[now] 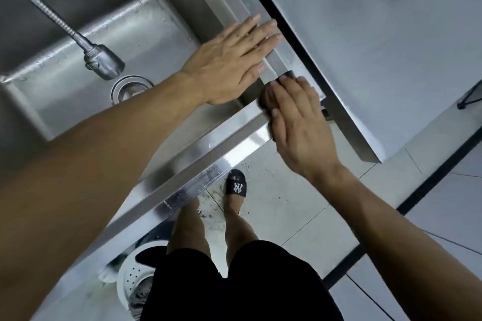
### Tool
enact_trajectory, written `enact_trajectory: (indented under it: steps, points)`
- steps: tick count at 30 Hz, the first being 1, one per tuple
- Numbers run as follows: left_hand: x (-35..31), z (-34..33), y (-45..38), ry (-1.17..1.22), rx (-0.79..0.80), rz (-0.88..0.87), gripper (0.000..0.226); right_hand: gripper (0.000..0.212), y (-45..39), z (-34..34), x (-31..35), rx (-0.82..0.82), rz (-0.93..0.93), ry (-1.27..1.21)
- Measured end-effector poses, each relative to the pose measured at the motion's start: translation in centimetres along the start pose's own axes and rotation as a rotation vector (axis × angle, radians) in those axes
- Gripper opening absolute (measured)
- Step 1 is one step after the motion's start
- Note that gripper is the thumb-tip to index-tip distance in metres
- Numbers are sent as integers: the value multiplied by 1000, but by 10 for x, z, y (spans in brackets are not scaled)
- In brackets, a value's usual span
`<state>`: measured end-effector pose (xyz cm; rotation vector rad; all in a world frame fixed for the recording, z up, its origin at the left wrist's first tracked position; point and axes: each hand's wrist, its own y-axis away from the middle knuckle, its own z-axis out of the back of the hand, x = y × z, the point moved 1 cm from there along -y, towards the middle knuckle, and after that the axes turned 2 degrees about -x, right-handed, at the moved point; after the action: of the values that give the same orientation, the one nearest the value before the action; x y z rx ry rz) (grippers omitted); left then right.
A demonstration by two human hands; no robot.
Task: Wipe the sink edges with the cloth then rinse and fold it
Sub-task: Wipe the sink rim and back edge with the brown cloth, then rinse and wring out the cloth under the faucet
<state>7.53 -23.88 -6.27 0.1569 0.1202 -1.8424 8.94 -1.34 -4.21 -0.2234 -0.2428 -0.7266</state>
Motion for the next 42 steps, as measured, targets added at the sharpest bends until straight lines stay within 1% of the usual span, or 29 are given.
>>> enact_trajectory:
  steps: [2, 4, 5, 7, 10, 12, 13, 16, 18, 21, 23, 25, 27, 29, 31, 33, 35, 40, 42]
  points:
    - [-3, -2, 3, -7, -8, 22, 60, 48, -7, 2, -11, -16, -85, 37]
    - [-5, -2, 3, -12, -5, 33, 60, 49, -2, -3, 10, -31, -150, 40]
    - [-5, -2, 3, -13, -2, 36, 60, 50, 3, -7, 28, -40, -154, 22]
    - [-5, -1, 4, -9, 6, 38, 60, 49, 18, -17, 66, -30, -81, -57]
    - [-5, 2, 4, -6, 26, 38, 61, 49, 39, -24, 99, 60, 98, -153]
    - [-5, 3, 5, -5, 39, 44, 61, 47, 36, -20, 88, 97, 179, -154]
    - [-5, 4, 7, -2, 46, 49, 61, 46, 31, -18, 74, 94, 191, -148]
    - [-1, 6, 22, 22, 60, 86, 61, 41, 6, -6, 18, -7, 138, -123]
    - [0, 4, 41, 49, 63, 138, 61, 37, -10, 2, -8, -46, 98, -112]
    - [-2, 3, 77, 149, 55, 283, 61, 29, -26, 2, -7, -73, 51, -86]
    - [-3, 3, 105, 208, -7, 369, 55, 28, -41, -1, 8, -41, 79, -105]
    - [-3, 4, 133, 214, -92, 439, 43, 31, -61, -7, 29, 76, 191, -159]
    - [-3, 10, 160, 217, -115, 545, 33, 34, -82, -13, 54, 207, 294, -210]
    - [3, 14, 185, 226, -97, 690, 30, 34, -100, -21, 78, 293, 385, -216]
    - [15, 15, 209, 261, -114, 846, 32, 33, -112, -31, 99, 361, 472, -232]
    - [31, 18, 230, 327, -181, 1002, 33, 33, -123, -40, 116, 416, 523, -253]
    - [48, 20, 244, 397, -272, 1117, 29, 35, -132, -47, 130, 455, 526, -287]
    - [93, 22, 245, 556, -492, 1253, 27, 36, -148, -59, 166, 514, 597, -450]
    - [115, 22, 239, 641, -560, 1307, 29, 36, -157, -63, 177, 541, 618, -467]
